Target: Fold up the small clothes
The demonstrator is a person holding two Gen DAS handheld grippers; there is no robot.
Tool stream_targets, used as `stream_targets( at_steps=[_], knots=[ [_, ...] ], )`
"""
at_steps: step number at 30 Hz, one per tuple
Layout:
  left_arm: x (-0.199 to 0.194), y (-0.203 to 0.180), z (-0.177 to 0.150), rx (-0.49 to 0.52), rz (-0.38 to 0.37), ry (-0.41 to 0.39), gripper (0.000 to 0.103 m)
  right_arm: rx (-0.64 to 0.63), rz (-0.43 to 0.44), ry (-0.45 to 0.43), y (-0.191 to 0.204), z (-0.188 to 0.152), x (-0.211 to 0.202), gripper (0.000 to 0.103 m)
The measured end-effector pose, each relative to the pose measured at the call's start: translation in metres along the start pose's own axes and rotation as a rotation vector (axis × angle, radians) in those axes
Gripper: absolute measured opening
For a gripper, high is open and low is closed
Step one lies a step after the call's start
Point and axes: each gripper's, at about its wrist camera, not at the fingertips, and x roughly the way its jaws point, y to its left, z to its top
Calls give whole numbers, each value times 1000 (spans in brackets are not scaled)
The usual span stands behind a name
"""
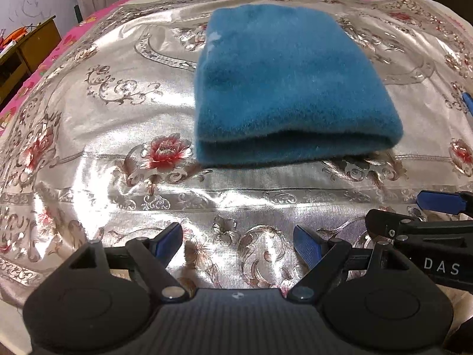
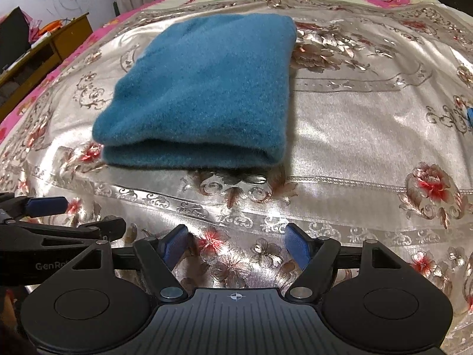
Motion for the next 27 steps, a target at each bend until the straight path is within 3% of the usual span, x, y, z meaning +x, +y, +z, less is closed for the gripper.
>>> stream_targets(
  at_steps=[27],
  knots=[
    [0,0,-3,-5,9,8,86,-4,-31,9,3,-2,-1,73]
  ],
)
